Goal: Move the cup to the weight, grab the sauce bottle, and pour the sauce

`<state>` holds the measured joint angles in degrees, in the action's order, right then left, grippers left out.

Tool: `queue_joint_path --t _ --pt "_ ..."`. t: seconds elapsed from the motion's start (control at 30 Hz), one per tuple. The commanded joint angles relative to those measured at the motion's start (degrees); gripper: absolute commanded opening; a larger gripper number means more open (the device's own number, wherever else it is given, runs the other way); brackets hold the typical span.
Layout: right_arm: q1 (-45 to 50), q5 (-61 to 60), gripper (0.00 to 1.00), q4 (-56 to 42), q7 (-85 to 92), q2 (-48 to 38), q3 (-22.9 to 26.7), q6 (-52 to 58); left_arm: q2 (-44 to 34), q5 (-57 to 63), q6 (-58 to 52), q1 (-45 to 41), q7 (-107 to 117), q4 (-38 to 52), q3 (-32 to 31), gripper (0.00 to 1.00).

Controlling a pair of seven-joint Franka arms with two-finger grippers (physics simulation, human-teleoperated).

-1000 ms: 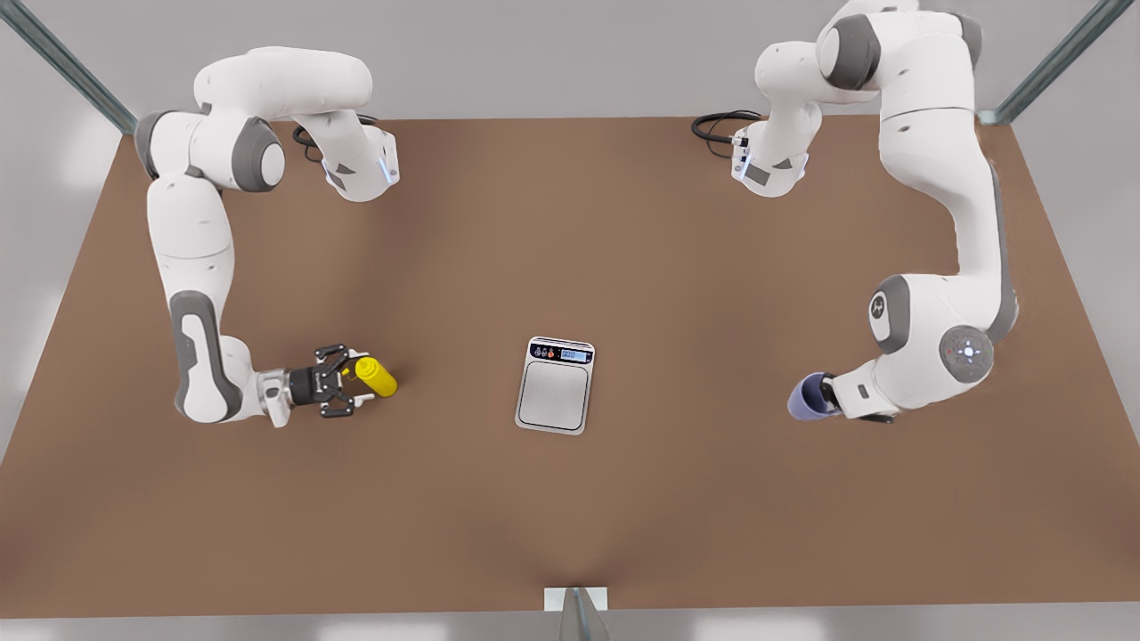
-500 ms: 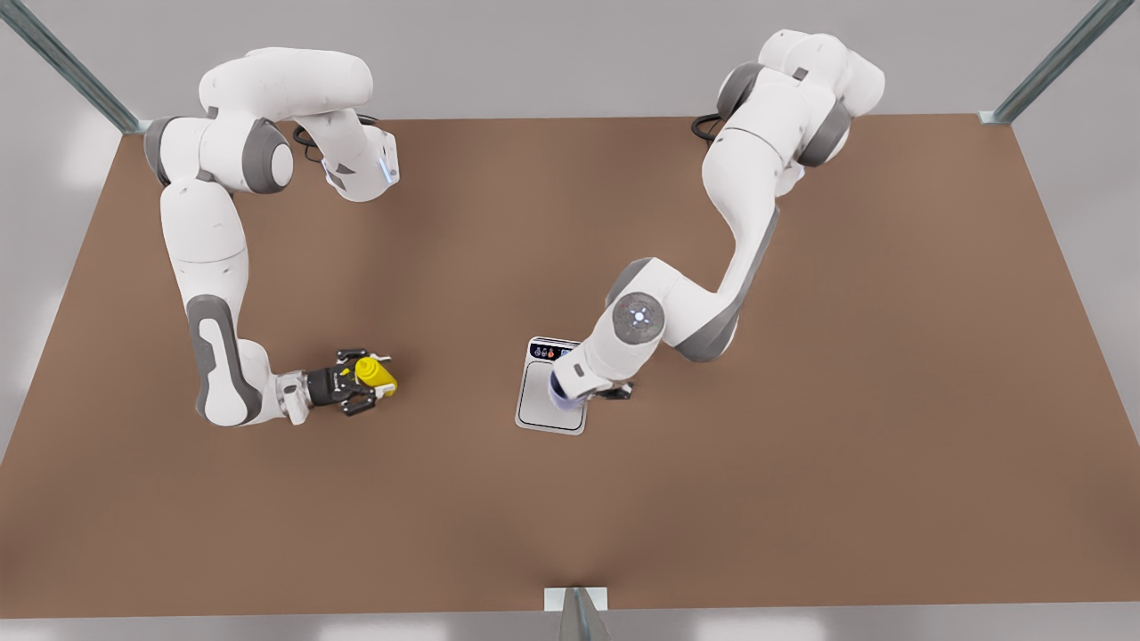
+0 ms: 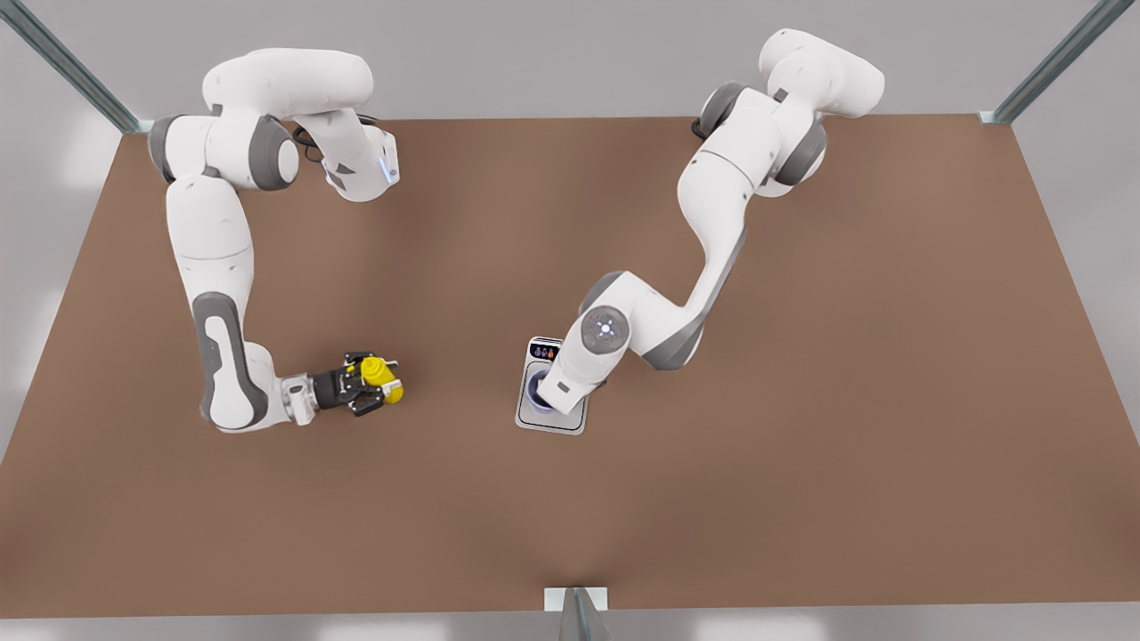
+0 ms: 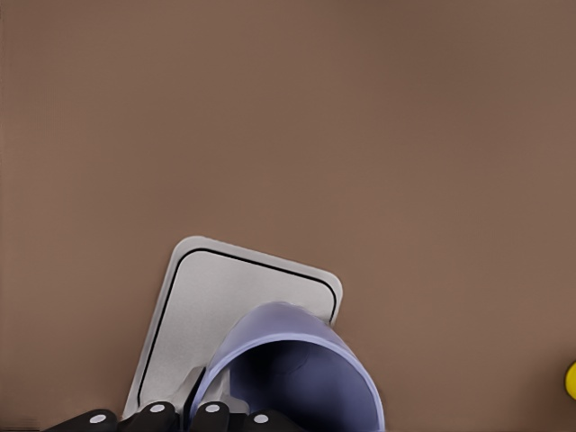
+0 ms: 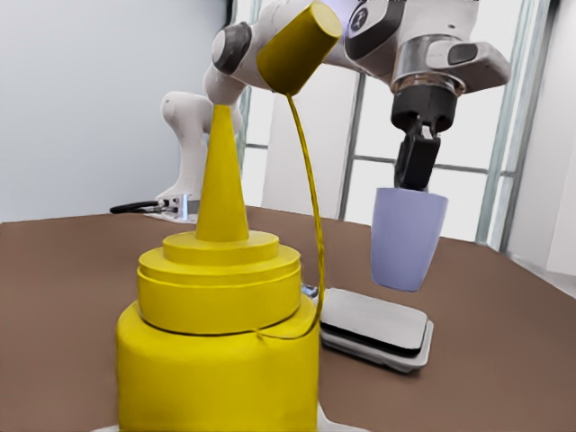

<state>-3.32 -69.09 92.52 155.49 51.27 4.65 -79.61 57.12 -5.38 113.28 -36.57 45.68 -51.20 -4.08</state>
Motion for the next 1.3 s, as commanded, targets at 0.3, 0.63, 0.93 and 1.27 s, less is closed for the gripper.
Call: queue_joint_path --t 0.3,0.63,0.93,1.27 --pt "26.96 2.46 0.5 -2.87 -49.14 -6.18 22.5 -1.78 1.76 0.29 -0.69 0.18 19.8 -0.04 0.12 0.79" --pt "52.98 6.77 0.49 -13.94 -83.76 -4.51 43.6 -3.62 -15.46 -2.09 -25.99 8.26 15.51 0.4 -0.32 0.94" --pt "59.92 24.43 0.49 -23.52 -97.04 -2.05 43.51 -13.2 -43.59 12.94 -15.17 37.8 -46.21 -37.39 -7.96 1.0" --pt "60.98 36.13 0.49 -26.95 -98.18 -0.64 43.86 -20.15 -41.66 10.74 -22.4 37.71 -41.28 -33.17 -8.14 1.0"
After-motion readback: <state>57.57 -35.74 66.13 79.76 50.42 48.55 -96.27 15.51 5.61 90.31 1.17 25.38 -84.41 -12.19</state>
